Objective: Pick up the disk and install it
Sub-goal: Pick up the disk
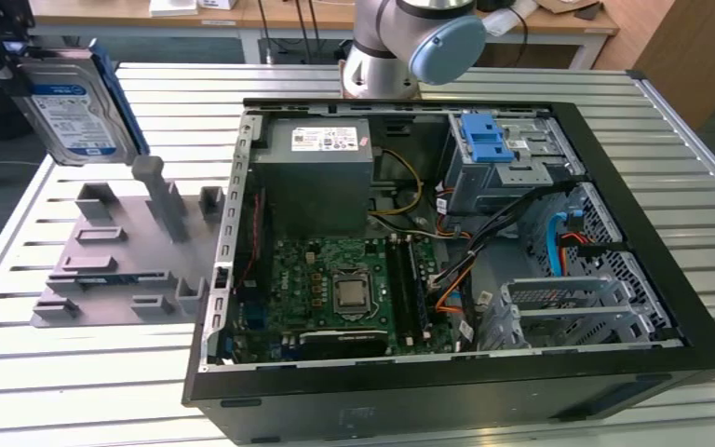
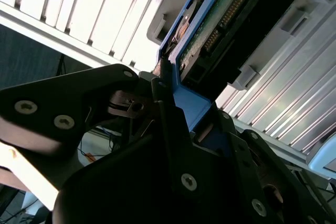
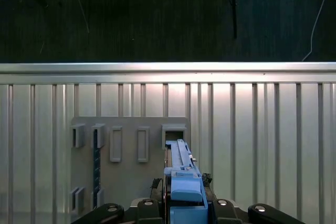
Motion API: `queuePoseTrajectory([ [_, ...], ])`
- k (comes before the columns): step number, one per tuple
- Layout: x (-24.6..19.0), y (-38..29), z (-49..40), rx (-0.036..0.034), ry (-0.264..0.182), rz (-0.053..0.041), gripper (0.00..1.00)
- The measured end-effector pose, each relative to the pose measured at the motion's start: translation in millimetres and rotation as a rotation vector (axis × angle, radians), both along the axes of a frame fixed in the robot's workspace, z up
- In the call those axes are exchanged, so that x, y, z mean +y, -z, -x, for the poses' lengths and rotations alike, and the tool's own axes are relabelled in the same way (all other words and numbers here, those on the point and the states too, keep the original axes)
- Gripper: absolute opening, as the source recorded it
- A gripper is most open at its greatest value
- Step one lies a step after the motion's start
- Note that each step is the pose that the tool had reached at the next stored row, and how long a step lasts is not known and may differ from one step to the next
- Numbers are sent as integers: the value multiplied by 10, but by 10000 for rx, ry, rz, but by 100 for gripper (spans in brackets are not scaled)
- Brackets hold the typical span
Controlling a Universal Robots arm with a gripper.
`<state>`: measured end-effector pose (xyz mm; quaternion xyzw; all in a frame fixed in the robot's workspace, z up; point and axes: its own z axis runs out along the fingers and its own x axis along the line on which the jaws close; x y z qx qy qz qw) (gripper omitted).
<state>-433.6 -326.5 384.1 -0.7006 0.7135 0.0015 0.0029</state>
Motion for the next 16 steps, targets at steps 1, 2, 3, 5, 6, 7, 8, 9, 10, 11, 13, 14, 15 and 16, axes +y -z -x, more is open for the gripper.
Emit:
queuePoseTrajectory([
  [1, 0, -7, 0, 0, -1, 1, 37],
  [2, 0, -15, 0, 0, 0, 0, 37],
  [3, 0, -22, 0, 0, 0, 0, 37],
  [5, 0, -37, 0, -1, 0, 0, 37],
  [6, 0, -44, 0, -1, 0, 0, 37],
  [7, 0, -50, 0, -1, 0, 0, 37],
  [8, 0, -56, 0, -1, 0, 0, 37],
  [9, 0, -63, 0, -1, 0, 0, 37],
  [10, 0, -70, 0, -1, 0, 0, 37],
  [11, 0, -77, 0, -1, 0, 0, 37],
  [13, 0, -90, 0, -1, 0, 0, 37],
  [14, 0, -97, 0, -1, 0, 0, 37],
  [15, 0, -105, 0, -1, 0, 0, 37],
  [16, 0, -112, 0, -1, 0, 0, 37],
])
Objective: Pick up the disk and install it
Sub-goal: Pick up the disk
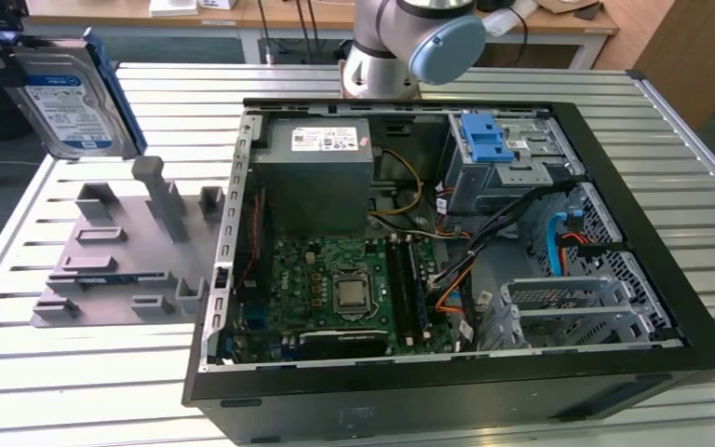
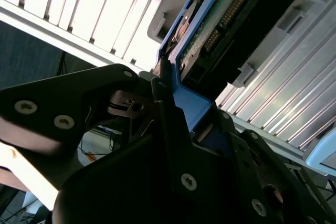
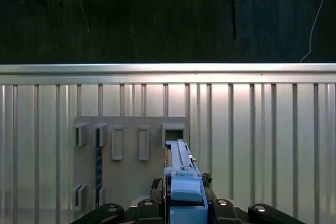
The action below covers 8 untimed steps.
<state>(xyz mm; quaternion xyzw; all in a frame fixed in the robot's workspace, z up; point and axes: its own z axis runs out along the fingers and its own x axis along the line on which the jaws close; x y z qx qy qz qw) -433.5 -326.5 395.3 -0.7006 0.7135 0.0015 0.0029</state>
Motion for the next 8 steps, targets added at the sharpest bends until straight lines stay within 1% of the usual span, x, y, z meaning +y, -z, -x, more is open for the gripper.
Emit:
queuePoseTrajectory([
  [8, 0, -59, 0, -1, 1, 0, 37],
])
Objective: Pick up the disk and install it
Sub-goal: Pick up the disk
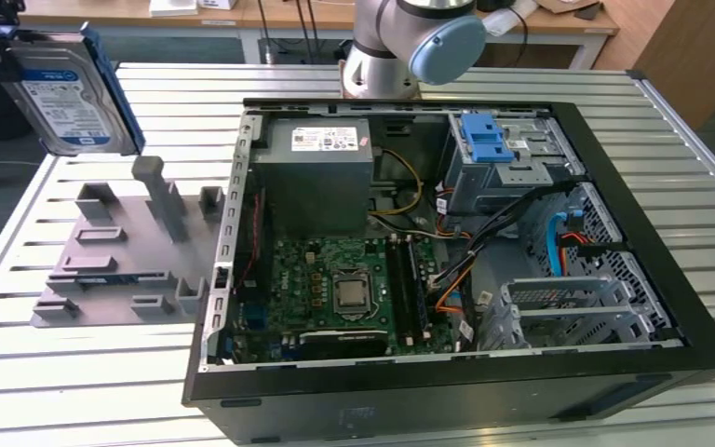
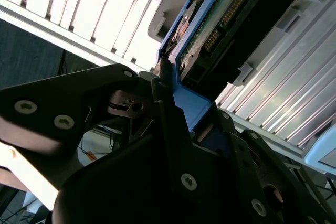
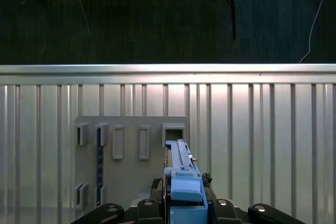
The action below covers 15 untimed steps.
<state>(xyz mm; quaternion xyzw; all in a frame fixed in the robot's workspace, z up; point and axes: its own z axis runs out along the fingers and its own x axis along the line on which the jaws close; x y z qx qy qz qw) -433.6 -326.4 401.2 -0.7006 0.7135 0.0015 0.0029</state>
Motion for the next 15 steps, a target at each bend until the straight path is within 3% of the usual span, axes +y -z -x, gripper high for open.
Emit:
queuePoseTrajectory([
  [15, 0, -99, 0, -1, -1, 0, 37],
])
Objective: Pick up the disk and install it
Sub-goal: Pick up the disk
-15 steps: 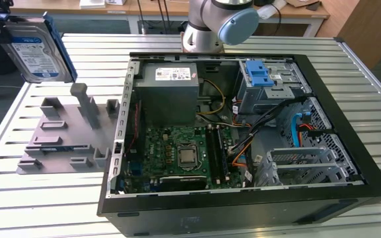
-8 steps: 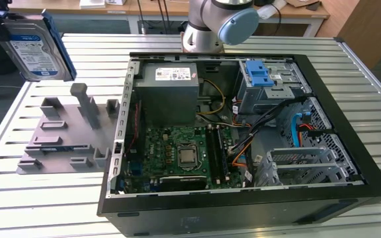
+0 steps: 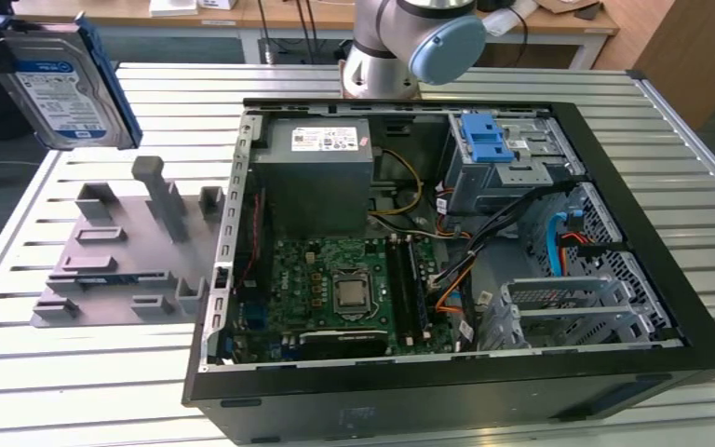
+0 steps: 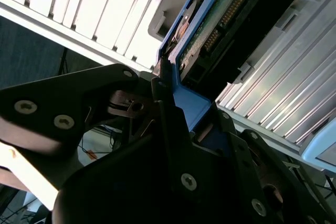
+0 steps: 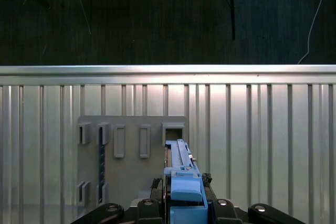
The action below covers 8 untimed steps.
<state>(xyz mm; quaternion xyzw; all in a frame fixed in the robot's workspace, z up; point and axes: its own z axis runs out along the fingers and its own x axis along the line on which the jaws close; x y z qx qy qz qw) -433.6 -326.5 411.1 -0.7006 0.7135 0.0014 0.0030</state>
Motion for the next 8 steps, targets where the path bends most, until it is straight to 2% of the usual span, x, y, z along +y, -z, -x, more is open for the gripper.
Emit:
queuePoseTrajectory([
  [8, 0, -52, 0, 0, 0, 0, 37],
])
